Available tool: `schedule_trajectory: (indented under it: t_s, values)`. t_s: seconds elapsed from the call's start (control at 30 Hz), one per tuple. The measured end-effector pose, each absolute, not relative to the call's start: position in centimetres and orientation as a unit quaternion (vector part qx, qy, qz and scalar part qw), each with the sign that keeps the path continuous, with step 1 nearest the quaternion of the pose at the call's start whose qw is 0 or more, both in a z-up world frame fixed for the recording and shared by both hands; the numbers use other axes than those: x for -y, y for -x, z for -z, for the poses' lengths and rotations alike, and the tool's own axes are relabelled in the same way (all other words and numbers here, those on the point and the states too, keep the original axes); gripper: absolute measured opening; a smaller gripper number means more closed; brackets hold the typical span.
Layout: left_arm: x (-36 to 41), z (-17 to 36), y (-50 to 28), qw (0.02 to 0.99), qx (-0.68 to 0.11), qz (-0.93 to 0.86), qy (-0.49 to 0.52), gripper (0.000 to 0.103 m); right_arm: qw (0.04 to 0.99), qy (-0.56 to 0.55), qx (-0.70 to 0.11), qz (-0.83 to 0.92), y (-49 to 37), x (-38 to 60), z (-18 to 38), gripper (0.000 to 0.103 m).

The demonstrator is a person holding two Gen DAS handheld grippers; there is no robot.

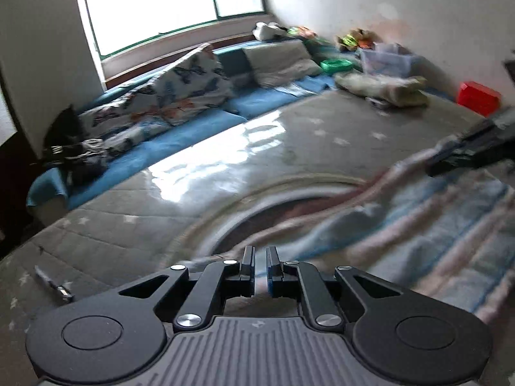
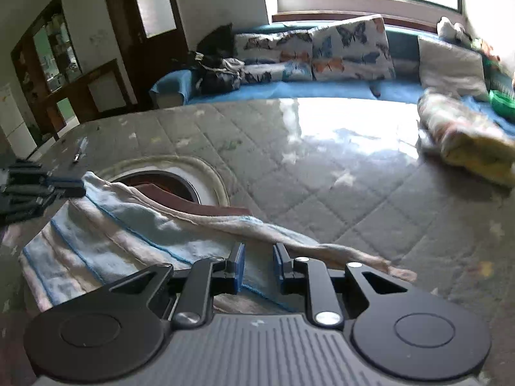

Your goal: Fold clothes

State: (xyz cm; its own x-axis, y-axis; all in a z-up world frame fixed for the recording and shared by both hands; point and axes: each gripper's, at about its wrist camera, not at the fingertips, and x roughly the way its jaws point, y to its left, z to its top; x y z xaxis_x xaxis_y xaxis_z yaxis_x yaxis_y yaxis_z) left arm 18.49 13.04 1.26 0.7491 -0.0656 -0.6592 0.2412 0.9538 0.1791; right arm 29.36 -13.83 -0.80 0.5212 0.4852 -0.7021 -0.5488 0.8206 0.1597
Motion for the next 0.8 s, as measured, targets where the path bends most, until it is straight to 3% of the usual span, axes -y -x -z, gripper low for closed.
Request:
schedule_trajectory:
  t_s: [0.27,0.8]
  values:
    - [-13.6,1.8,-22.3,0.913,-0.385,0.053,-0.126,0.009,0.873,0.023,-0.400,-0.278,-30.3,13.9,2.3,0.019]
    - [-11.8,1.3,-23.3,0.915,-0.383,0.083,-0.098,0.009,0.862,0.058,-0.384,-0.327,-29.0,8.5,1.0,0.025]
